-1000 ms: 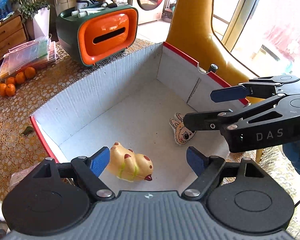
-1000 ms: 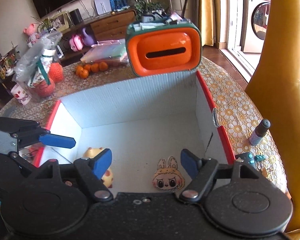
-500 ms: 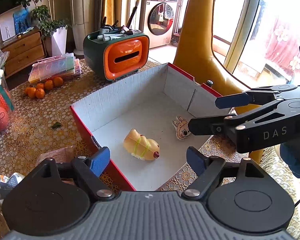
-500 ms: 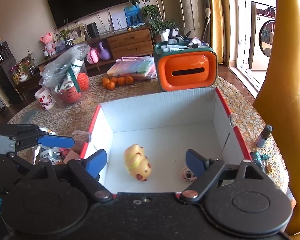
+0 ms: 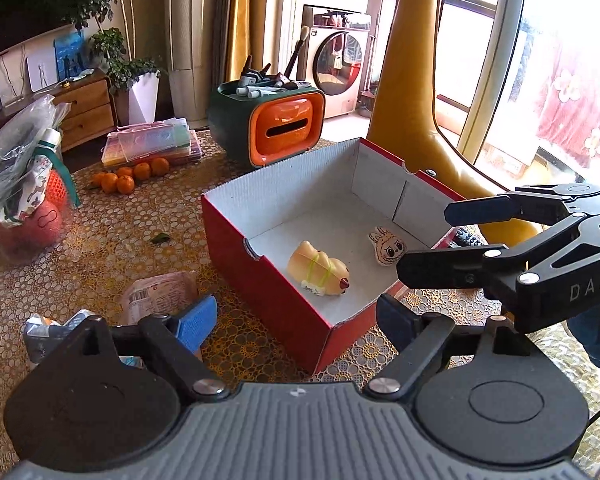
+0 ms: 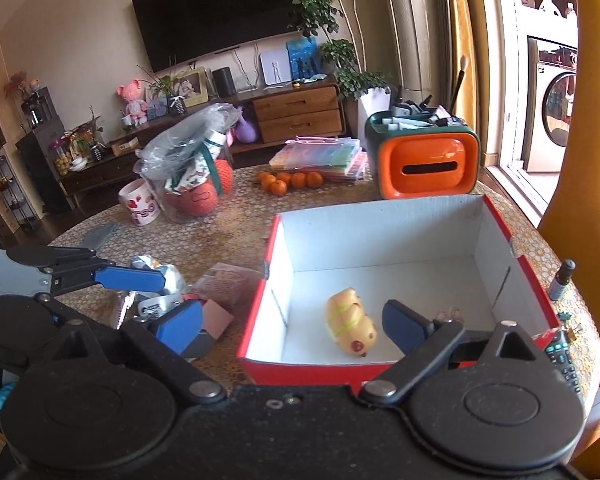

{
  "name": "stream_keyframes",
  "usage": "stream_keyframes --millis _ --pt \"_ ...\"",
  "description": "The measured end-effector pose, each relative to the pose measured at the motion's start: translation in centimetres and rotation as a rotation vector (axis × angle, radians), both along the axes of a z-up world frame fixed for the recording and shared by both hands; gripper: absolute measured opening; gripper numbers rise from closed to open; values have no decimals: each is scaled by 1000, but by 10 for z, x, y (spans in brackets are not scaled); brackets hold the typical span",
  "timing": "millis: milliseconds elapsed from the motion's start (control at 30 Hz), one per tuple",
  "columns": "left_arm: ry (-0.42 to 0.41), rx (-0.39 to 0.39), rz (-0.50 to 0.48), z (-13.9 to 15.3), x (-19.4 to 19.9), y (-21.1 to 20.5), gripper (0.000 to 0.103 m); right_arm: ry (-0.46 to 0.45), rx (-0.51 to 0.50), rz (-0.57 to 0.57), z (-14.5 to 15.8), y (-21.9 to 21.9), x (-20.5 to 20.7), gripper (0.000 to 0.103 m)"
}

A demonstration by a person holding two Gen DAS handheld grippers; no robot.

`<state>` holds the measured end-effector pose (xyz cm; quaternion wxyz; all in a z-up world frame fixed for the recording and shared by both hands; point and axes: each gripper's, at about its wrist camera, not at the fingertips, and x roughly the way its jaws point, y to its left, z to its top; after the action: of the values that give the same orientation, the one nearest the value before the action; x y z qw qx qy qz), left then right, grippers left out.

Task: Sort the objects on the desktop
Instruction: 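Move both tools back from the shoebox toward the remaining items on the table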

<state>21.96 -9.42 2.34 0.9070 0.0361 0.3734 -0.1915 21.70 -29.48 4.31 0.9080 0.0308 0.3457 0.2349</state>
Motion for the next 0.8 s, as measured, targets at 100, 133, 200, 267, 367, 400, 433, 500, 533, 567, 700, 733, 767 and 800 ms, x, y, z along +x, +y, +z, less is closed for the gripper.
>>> stream_keyframes --millis 100,133,200,267,367,400,433,500,533,567,700,733,767,800 --pt "-5 -12 23 -1 -8 16 89 -18 3 -1 1 10 -8 97" --pt "-6 -18 33 -2 -10 22 92 -25 3 -3 1 14 -10 97" --pt "-10 -26 54 -3 -15 32 100 -34 8 -1 2 20 -14 97" --pt "-18 -28 70 -5 -22 43 101 -45 14 0 2 26 -17 98" --pt "-28 -31 89 -8 -30 57 101 -56 6 5 -1 37 -23 98" --pt "-30 -35 94 -9 -33 61 101 -56 2 6 -3 40 -23 98" --pt "-33 -39 99 -10 -37 65 101 -54 -2 5 -5 44 -24 98" --pt "-37 -44 109 -13 -42 73 102 -48 -3 2 -9 51 -26 98" --pt "-41 -44 115 -15 -46 77 103 -45 -5 3 -11 54 -27 98" --pt "-44 -45 122 -17 -48 81 103 -46 -9 4 -12 57 -27 98" --pt "-39 -68 158 -26 -56 101 103 -61 -29 12 -16 71 -33 99" --pt "-37 -70 165 -28 -58 106 103 -64 -29 11 -17 74 -34 99" --pt "-37 -71 174 -31 -60 110 103 -65 -28 12 -18 76 -35 99" --pt "-36 -71 182 -33 -62 115 103 -63 -27 16 -20 80 -36 99"
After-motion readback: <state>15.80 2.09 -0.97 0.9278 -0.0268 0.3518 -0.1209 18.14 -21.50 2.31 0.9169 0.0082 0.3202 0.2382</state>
